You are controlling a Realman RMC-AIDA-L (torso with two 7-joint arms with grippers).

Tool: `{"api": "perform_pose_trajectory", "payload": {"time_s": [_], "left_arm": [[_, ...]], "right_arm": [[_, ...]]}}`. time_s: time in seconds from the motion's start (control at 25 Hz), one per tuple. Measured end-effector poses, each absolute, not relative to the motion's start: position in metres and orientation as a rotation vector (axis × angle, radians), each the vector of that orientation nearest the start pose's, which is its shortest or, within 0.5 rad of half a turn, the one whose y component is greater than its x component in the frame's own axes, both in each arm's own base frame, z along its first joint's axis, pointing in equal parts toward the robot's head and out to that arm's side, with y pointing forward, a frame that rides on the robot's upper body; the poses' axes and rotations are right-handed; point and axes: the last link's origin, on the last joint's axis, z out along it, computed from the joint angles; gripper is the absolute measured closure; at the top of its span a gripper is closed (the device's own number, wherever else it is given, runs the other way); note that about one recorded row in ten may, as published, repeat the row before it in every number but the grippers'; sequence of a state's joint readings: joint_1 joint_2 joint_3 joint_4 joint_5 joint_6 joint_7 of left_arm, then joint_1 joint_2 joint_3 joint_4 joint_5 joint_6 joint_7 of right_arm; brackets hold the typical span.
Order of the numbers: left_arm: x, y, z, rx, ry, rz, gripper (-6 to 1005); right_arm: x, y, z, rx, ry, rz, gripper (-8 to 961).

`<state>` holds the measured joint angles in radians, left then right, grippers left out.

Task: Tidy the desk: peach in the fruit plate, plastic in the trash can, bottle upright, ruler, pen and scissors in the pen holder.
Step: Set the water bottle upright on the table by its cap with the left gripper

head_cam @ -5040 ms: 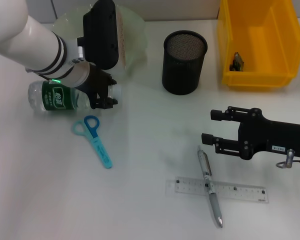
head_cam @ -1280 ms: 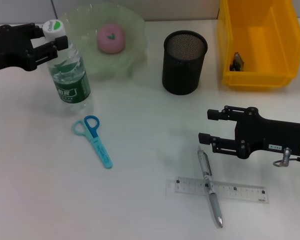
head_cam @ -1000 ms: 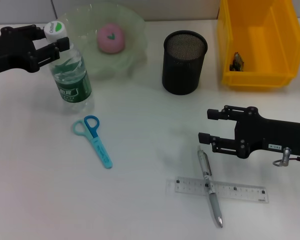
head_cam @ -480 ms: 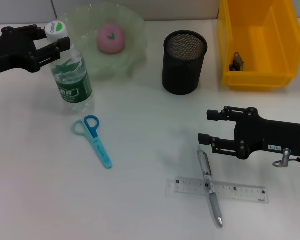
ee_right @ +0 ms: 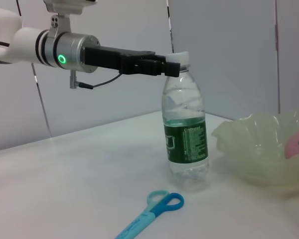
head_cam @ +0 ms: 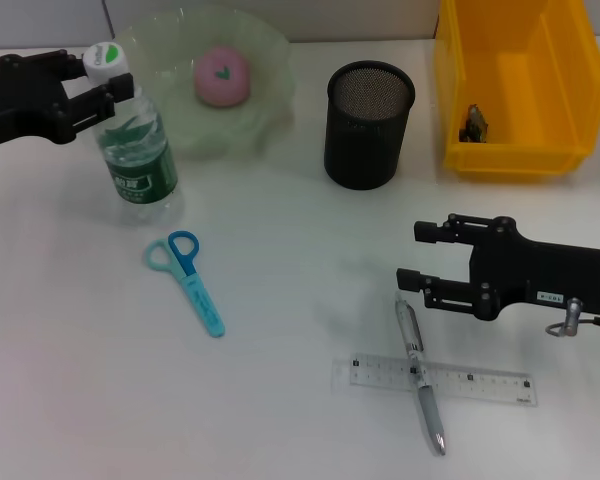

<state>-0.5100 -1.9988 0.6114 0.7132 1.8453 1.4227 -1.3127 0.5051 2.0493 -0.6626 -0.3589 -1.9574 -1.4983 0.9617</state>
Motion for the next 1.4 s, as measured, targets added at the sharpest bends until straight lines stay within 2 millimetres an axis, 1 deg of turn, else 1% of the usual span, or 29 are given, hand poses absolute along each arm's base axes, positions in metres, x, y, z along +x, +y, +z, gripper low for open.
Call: {"api": "perform_pose_trajectory", "payload": {"time_s": [0.32, 0.52, 1.4], "left_arm": [[-0.292, 0.37, 0.075, -2.335, -0.527, -0.637, 558], [-0.295, 0.372, 0.077, -2.305, -0.535, -0.623, 558], [-0.294, 0.373, 0.072, -2.292, -0.501, -0.613, 559]], "right_arm": [[0.291, 0.298, -0.035, -2.705, 0.433, 0.73, 289], [0.291, 0.298, -0.035, -2.705, 0.433, 0.731, 288], [0.291, 0.3, -0.035, -2.702, 0.433, 0.73, 289]]}}
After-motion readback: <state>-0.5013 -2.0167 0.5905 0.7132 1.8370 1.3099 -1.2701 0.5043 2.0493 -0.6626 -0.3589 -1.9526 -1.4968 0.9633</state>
